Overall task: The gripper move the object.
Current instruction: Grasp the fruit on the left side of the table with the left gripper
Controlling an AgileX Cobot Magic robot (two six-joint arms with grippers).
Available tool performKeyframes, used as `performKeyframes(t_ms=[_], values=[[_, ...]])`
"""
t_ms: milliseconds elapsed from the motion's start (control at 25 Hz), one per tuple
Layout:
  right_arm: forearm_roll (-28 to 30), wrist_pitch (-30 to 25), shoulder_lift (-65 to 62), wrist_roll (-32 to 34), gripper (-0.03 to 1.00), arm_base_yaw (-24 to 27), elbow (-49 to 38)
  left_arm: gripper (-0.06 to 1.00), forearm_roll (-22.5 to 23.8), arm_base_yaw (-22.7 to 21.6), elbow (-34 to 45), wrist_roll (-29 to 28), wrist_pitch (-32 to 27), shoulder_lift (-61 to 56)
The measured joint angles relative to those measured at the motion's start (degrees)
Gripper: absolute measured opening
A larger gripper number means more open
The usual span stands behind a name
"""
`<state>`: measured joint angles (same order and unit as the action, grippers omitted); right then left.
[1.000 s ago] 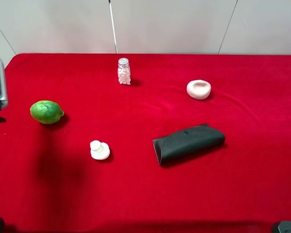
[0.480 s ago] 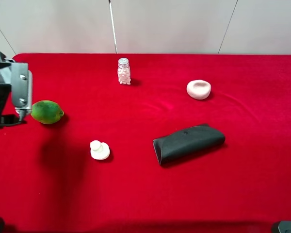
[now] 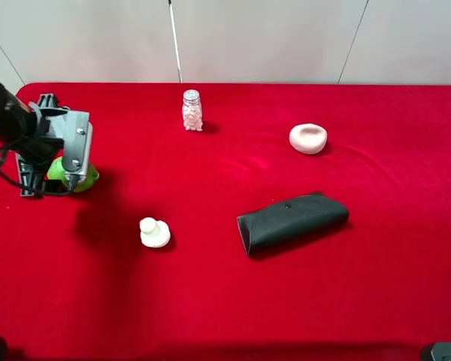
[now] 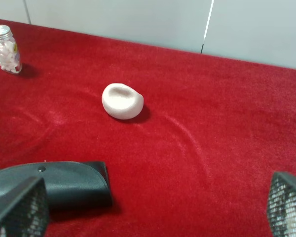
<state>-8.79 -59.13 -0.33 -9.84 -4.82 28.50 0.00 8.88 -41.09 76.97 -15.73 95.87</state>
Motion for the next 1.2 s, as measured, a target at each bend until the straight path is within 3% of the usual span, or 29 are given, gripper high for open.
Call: performKeyframes(t_ms=[560,1200], values=[[-0.16,0.04,0.0,0.0,0.69,0.0,0.0,0.91,0.0,1.15,-1.53,0.0,0.23,4.29],[-0.18,0.04,0.0,0.0,0.69,0.0,0.0,0.91,0.0,1.15,-1.89,0.0,-7.53,4.29]])
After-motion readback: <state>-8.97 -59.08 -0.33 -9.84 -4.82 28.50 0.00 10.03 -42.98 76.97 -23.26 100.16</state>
